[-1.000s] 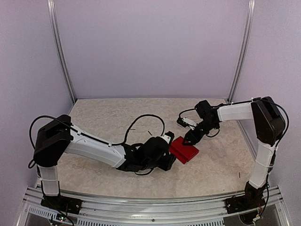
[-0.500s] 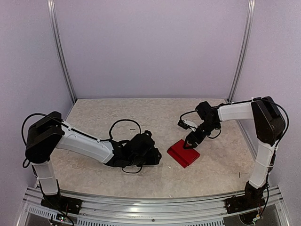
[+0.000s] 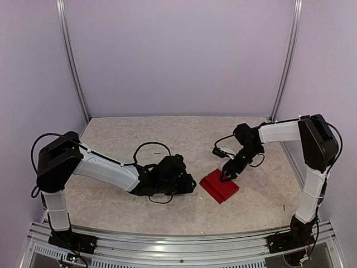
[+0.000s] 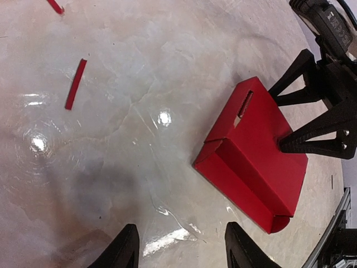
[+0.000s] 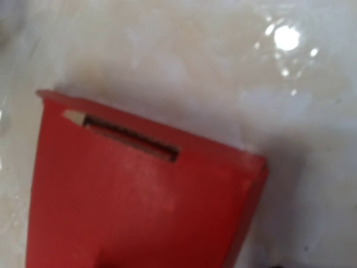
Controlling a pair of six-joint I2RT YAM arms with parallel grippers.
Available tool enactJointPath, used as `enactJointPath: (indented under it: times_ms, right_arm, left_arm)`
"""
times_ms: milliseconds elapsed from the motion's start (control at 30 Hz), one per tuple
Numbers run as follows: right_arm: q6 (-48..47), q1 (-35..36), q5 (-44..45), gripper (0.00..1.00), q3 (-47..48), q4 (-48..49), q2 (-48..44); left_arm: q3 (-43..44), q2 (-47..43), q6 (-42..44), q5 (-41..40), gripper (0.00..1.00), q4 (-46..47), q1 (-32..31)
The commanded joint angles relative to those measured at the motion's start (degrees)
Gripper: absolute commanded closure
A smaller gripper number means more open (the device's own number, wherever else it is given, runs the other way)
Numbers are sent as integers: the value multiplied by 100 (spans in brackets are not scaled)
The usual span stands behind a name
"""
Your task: Fold the paper box
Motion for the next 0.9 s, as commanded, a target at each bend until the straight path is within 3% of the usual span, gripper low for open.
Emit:
enactJointPath:
  times_ms: [0,167,367,667,800,867]
  right_arm:
    - [-108,-109,-38,32,30,-564,-146]
    - [-131,-108,23,31,-141,-596,-179]
    - [-74,-26,252,37,-338,-408,-103]
    - [-13,719,1688,50,-768,31,-619]
    - [-55,999,2157,52,-803,99,-802]
    - [-44,1024,2191,53,-805,97,-861]
  left_arm:
    - [38,-87,-119,-165,48,-254,-130]
    - [7,-374,-402,-343,46,-699,-197]
    - [-27,-291,-587,325,47,-499,49]
    - [-538,-128,-847,482,49,221,196]
    - [-731,-69,-294,714,49,1117,303]
    - [-559,-31,14,807,49,933,359]
